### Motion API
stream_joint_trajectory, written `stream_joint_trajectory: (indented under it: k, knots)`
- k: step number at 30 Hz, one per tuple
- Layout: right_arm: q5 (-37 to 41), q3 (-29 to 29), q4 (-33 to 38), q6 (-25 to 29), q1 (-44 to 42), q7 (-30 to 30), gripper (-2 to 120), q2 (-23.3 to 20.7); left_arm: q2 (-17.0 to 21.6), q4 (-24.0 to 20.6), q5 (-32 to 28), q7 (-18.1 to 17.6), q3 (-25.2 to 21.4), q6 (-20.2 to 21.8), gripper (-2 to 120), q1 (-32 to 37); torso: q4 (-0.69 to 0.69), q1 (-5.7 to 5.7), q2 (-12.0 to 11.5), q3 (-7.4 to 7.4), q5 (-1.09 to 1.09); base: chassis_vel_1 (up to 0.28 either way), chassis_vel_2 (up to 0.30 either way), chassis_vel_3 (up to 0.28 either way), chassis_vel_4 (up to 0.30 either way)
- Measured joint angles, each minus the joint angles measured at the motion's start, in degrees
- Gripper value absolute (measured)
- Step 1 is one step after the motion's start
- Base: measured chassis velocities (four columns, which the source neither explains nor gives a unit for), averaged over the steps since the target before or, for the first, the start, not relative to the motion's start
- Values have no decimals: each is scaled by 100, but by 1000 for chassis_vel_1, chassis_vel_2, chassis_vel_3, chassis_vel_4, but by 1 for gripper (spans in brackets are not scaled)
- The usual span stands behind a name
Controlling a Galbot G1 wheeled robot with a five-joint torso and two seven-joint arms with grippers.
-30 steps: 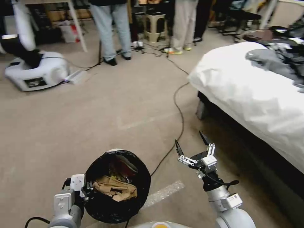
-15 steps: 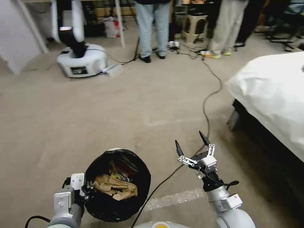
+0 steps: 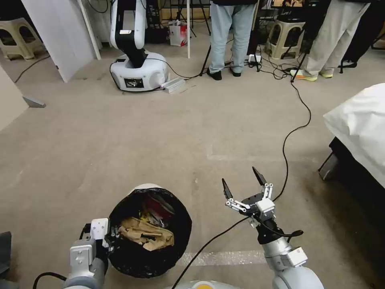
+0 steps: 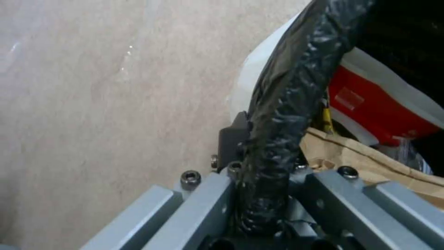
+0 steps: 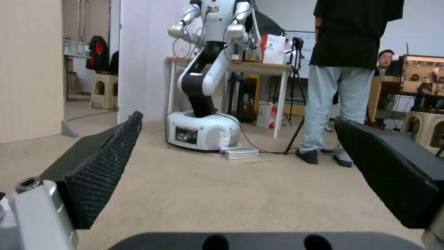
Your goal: Pick up the trash bin, then pick up the garbage from the floor and place it into the trash bin.
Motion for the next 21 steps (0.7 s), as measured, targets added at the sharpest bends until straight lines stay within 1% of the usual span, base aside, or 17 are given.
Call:
stream_joint_trajectory:
  k: [3,5,6,9,10,12,17,19,21]
  knots:
    - [-5,2,-14,10,-4,-1,100,2,23,-51,-31,-55,-14,114,0,-33,0,0,0,0,0,0,0,0,0]
    - [-13,4,-38,22,-9,-2,100,15,45,-138,-297,-180,-45,353,0,-99,0,0,0,0,0,0,0,0,0]
    - [-13,4,-38,22,-9,-2,100,15,45,-138,-297,-180,-45,353,0,-99,0,0,0,0,0,0,0,0,0]
    - [-36,6,-83,49,-22,-7,100,36,131,-298,-819,-288,-156,731,0,-279,0,0,0,0,0,0,0,0,0]
    - [-36,6,-83,49,-22,-7,100,36,131,-298,-819,-288,-156,731,0,-279,0,0,0,0,0,0,0,0,0]
    - [-52,15,-114,75,-32,-16,100,50,211,-358,-1108,-320,-261,769,0,-403,0,0,0,0,0,0,0,0,0]
    - [-71,32,-176,107,-53,-30,100,71,384,-328,-1217,-227,-415,769,0,-567,0,0,0,0,2,0,0,0,0]
    - [-91,35,-226,121,-52,-65,99,94,493,-208,-1303,-185,-469,773,0,-705,0,0,0,0,-1,0,0,0,0]
    - [-100,35,-236,122,-49,-74,99,103,516,-184,-1323,-181,-476,773,0,-737,0,0,0,0,-1,0,0,0,0]
